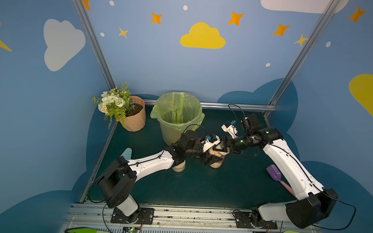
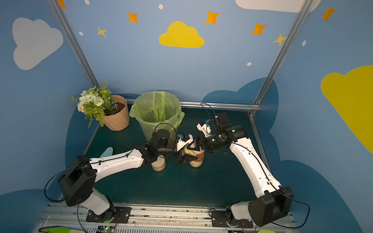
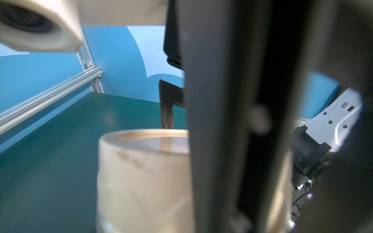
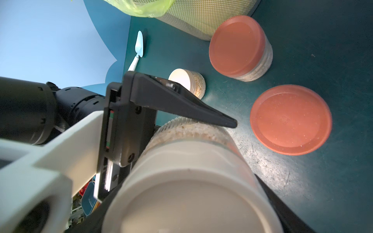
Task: Empty expired oatmeal from jars
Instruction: Pick up the jar from the center of the board.
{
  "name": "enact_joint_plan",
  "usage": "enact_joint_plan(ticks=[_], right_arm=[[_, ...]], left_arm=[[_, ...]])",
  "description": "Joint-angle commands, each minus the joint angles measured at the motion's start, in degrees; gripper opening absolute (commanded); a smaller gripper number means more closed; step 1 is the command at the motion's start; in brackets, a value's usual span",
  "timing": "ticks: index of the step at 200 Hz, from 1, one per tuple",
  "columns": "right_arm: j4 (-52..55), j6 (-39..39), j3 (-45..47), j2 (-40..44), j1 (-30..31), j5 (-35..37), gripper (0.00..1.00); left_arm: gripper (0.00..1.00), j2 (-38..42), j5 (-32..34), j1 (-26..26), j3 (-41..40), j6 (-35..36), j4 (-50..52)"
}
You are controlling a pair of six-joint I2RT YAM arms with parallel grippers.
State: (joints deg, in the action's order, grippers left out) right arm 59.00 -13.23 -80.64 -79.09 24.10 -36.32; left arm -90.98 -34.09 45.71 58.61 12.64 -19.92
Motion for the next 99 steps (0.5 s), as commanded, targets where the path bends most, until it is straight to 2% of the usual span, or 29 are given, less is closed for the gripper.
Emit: enact_joint_plan(ticks=[1,45,99], right_arm=[[-1.94,-0.67,0.90,2.41,0.78,-2.04,0.84],[-3.91,-1.71,2.45,4.28,0.68,-1.47,0.92],[-3.64,-1.97,3.38,5.91,-0.08,-0.38,0.94]], left_arm=[[0.46,0.58,2.06,-0.28,0.83,-0.16,-3.90],[0.36,1.19,3.67,-0.31,0.00,-0.17,-7.20],[0.31,1.17,4.93,-0.29,-0.77,-0.10,-9.33]])
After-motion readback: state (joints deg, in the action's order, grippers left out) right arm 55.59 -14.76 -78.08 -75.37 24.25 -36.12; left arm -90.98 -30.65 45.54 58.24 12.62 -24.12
